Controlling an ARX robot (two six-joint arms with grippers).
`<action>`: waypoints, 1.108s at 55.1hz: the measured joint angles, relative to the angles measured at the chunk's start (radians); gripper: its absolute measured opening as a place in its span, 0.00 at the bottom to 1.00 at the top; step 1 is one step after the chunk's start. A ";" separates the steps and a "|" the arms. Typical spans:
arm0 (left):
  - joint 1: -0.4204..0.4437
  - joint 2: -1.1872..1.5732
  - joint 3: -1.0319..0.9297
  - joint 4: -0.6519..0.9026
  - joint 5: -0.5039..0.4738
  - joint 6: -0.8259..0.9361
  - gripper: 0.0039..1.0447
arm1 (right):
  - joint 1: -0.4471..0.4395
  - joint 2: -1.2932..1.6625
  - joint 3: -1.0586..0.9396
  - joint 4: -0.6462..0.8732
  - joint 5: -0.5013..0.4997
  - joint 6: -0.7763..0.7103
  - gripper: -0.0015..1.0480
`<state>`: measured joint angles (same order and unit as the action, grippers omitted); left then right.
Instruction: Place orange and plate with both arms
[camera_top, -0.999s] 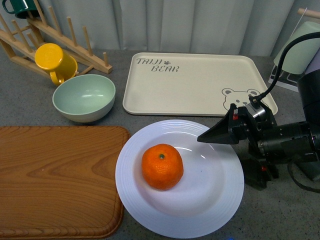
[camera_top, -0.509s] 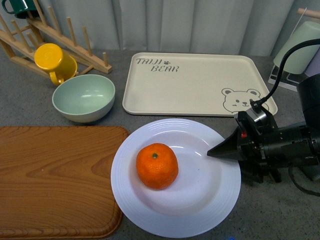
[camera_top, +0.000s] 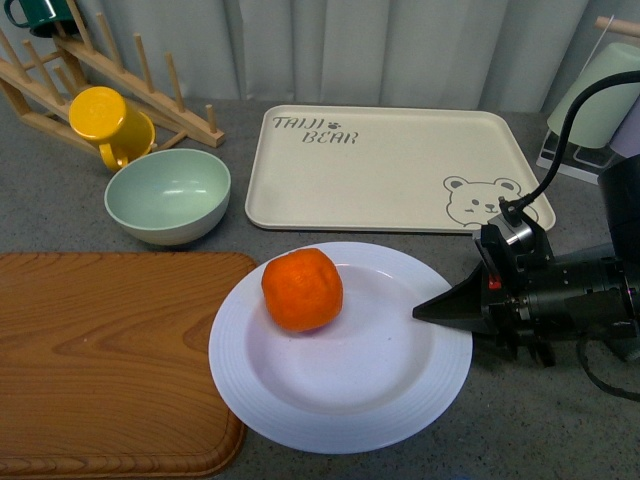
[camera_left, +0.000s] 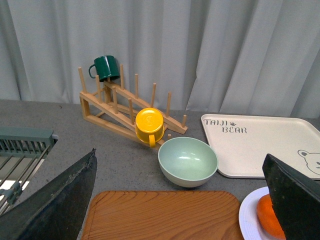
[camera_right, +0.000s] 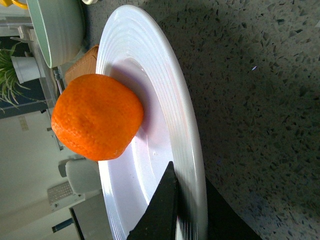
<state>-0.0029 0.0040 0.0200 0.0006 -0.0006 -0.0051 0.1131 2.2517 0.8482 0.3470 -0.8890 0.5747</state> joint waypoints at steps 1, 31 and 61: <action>0.000 0.000 0.000 0.000 0.000 0.000 0.94 | 0.000 -0.008 -0.008 0.008 0.001 0.001 0.03; 0.000 0.000 0.000 0.000 0.000 0.000 0.94 | -0.050 -0.176 -0.031 0.301 -0.059 0.238 0.03; 0.000 0.000 0.000 0.000 0.000 0.000 0.94 | -0.015 0.072 0.268 0.369 0.017 0.351 0.03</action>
<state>-0.0029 0.0040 0.0196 0.0006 -0.0002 -0.0051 0.0978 2.3234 1.1160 0.7158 -0.8722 0.9253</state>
